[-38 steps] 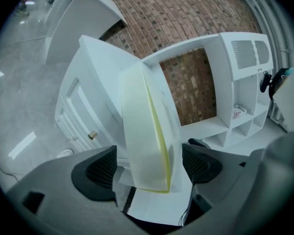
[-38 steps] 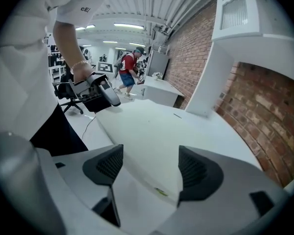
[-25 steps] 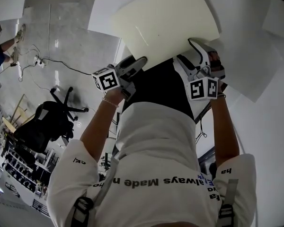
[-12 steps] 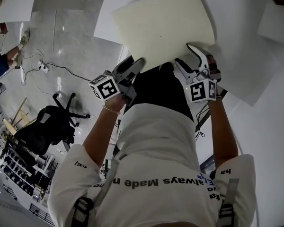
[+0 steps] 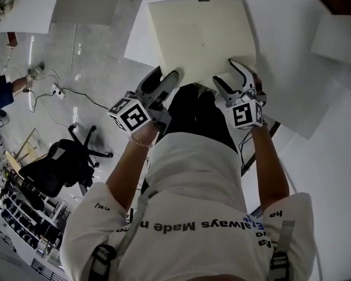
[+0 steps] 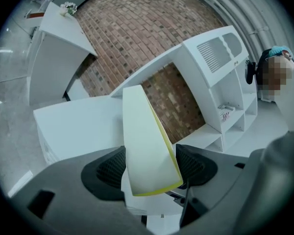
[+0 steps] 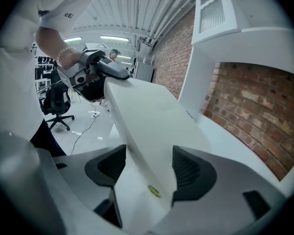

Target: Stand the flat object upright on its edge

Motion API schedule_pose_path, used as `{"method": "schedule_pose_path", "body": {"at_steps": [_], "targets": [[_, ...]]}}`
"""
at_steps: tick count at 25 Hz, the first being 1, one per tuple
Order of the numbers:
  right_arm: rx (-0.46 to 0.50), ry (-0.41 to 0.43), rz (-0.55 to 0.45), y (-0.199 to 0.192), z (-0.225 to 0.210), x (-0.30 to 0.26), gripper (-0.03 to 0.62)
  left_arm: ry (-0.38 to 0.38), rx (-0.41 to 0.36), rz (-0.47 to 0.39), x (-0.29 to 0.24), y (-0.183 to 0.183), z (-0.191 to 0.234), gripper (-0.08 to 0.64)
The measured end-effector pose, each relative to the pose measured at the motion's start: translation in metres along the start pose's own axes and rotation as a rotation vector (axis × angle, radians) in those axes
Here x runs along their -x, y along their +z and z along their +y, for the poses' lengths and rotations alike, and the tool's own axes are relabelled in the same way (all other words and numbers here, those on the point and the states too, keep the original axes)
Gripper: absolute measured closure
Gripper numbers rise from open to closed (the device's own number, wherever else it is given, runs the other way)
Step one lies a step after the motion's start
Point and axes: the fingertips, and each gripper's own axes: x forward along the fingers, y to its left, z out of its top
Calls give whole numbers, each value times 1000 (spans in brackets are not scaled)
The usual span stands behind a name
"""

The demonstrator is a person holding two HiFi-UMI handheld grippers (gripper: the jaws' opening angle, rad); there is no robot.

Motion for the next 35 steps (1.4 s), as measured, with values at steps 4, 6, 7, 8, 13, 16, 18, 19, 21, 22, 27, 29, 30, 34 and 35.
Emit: {"method": "schedule_pose_path", "body": {"at_steps": [4, 6, 7, 8, 13, 16, 18, 19, 21, 22, 27, 29, 30, 34, 35], "targets": [[-46, -22, -35, 9, -6, -2, 293, 7, -43, -23, -3, 19, -13, 256], [-75, -32, -58, 15, -10, -5, 295, 13, -63, -38, -4, 30, -19, 256], [-87, -33, -66, 19, -14, -8, 295, 17, -71, -46, -6, 38, -22, 256], [-98, -33, -73, 24, -20, -13, 295, 20, -79, -56, -10, 48, -23, 256], [-157, -37, -109, 40, -43, -31, 297, 32, -123, -77, -28, 88, -33, 256], [-210, -50, -138, 44, -46, -39, 304, 34, -162, -83, -33, 101, -37, 256], [-246, -60, -151, 47, -46, -41, 304, 35, -184, -89, -35, 108, -42, 256], [-259, -64, -158, 49, -47, -42, 305, 34, -194, -93, -36, 111, -45, 256], [-278, -71, -176, 53, -51, -44, 305, 27, -210, -102, -39, 118, -50, 256], [-287, -73, -186, 55, -54, -45, 305, 24, -219, -105, -41, 122, -53, 256], [-348, -84, -224, 62, -56, -48, 311, 9, -262, -118, -45, 134, -63, 256], [-369, -86, -236, 66, -60, -52, 311, 6, -280, -125, -48, 142, -66, 256], [-377, -85, -239, 68, -66, -57, 312, 6, -290, -128, -54, 150, -67, 256], [-403, -76, -253, 80, -97, -81, 316, 8, -343, -137, -81, 188, -73, 256], [-412, -76, -260, 83, -101, -85, 316, 7, -358, -139, -85, 195, -75, 256]]}}
